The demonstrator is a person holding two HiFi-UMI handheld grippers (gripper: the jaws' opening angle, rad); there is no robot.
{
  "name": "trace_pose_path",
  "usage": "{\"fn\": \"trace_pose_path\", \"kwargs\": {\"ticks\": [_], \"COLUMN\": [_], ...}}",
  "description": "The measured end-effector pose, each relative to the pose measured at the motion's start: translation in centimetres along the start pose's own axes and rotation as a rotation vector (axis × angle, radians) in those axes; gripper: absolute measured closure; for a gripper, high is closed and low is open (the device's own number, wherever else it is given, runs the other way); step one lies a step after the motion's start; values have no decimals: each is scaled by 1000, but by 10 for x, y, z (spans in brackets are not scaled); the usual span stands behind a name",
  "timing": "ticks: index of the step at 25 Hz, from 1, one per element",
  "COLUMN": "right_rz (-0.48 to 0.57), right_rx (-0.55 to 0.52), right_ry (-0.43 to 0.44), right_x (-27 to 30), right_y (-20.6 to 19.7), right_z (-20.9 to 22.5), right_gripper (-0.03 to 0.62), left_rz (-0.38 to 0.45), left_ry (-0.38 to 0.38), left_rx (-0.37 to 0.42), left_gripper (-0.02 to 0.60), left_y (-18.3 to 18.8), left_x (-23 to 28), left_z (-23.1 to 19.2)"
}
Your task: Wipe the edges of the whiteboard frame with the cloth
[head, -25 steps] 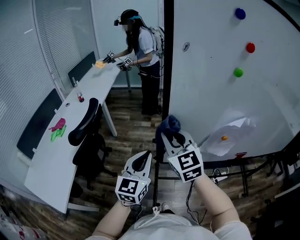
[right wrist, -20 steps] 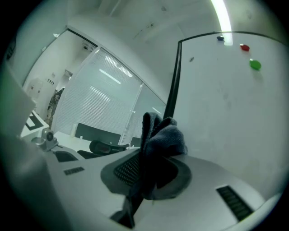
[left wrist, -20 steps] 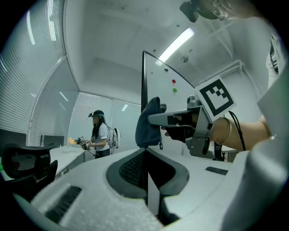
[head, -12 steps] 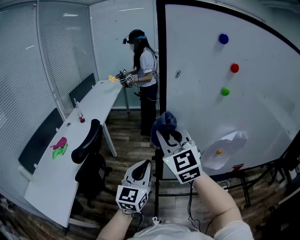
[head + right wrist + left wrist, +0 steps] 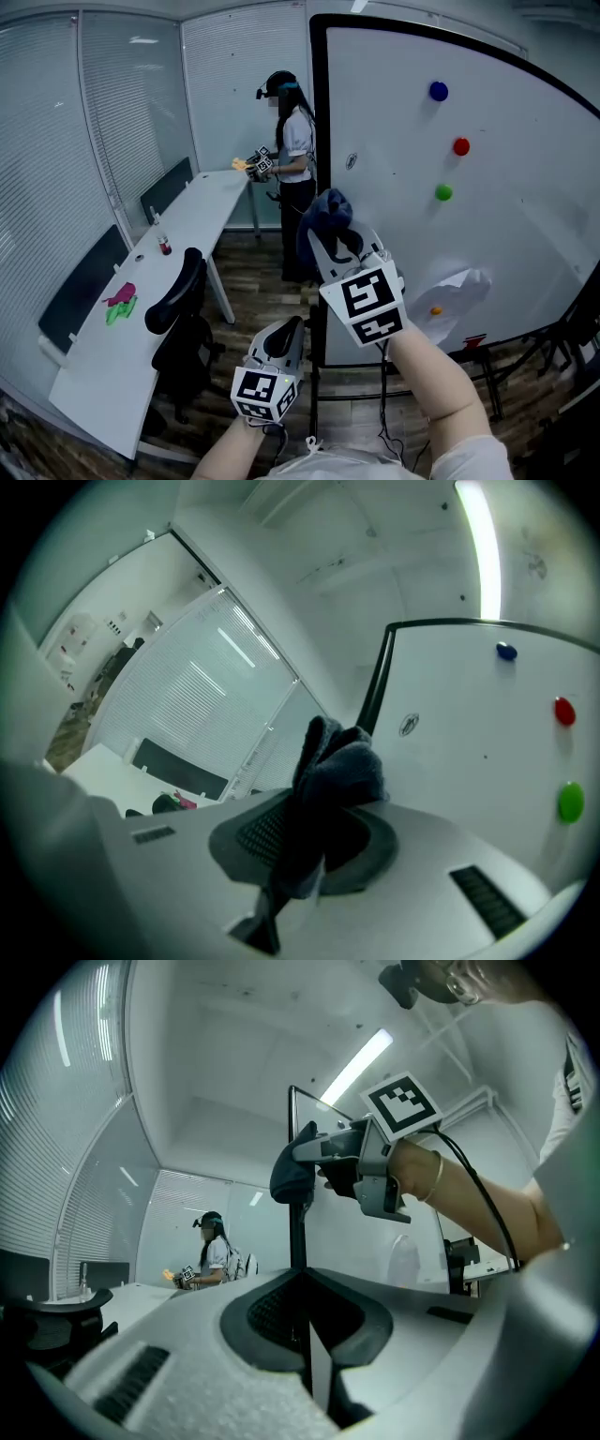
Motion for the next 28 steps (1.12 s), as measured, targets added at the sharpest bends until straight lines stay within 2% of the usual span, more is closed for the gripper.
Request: {"fn": "trace_pose_path", "kwargs": {"ticks": [9,21,28], "right_rz": [104,127,145], "right_rx": [-47,-45,-52], "right_ry": [-43,-70,-95], "right_x": [10,27,34], "right_y": [66,122,162], "right_z": [36,62,83], "right_gripper": [526,526,528], "left_rz": [30,16,10], "left_ry": [-11,-20,-31], "left_rx": [19,62,16], "left_gripper": [563,563,563], "left_y": [26,42,49], "left_x": [14,21,20], "left_z": [5,-3,-3]}}
Point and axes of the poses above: the fingertips, and each gripper's own axes: x forward along the fingers, z to its right, y out of its top, the point moved 3 cm from there along -x, backward along the fingers, and after that the axes turned 1 degree about x, right-handed, at the moved point
